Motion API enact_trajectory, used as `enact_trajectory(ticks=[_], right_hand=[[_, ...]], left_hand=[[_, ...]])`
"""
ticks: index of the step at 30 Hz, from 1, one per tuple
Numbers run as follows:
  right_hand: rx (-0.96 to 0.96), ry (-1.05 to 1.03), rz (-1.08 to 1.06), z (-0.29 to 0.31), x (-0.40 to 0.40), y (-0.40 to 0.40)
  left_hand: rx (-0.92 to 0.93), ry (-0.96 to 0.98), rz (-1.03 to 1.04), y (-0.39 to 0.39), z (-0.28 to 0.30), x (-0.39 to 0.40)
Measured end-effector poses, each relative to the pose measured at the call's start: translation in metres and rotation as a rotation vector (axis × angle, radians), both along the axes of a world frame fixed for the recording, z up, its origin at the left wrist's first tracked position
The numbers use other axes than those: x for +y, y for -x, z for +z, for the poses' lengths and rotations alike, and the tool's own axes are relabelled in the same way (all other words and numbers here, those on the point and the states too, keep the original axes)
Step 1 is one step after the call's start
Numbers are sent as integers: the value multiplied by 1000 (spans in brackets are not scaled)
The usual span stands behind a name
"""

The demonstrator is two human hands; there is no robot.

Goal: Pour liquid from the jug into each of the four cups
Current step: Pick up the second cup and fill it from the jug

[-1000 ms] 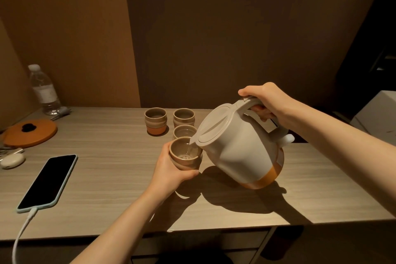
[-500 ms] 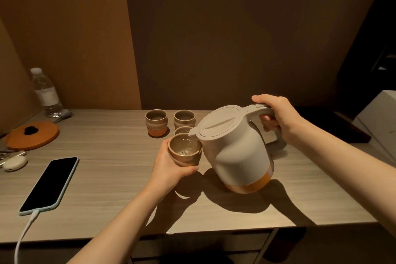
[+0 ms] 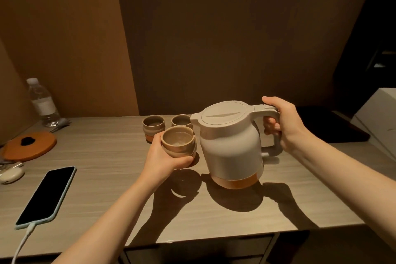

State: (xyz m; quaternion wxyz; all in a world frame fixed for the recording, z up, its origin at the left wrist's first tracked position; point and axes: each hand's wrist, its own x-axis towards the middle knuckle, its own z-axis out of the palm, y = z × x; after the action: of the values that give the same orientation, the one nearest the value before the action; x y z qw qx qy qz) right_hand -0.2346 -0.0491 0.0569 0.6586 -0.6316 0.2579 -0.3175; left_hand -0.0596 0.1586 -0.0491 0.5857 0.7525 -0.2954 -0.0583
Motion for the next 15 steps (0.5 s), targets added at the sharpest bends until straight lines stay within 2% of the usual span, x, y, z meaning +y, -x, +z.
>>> enact_trajectory(ticks=[6, 15], right_hand=[[-63, -91, -51, -2, -6, -2], [-61, -63, -103, -12, -17, -15]], left_hand=[[30, 0, 28, -20, 5, -1], [74, 14, 113, -52, -5, 6]])
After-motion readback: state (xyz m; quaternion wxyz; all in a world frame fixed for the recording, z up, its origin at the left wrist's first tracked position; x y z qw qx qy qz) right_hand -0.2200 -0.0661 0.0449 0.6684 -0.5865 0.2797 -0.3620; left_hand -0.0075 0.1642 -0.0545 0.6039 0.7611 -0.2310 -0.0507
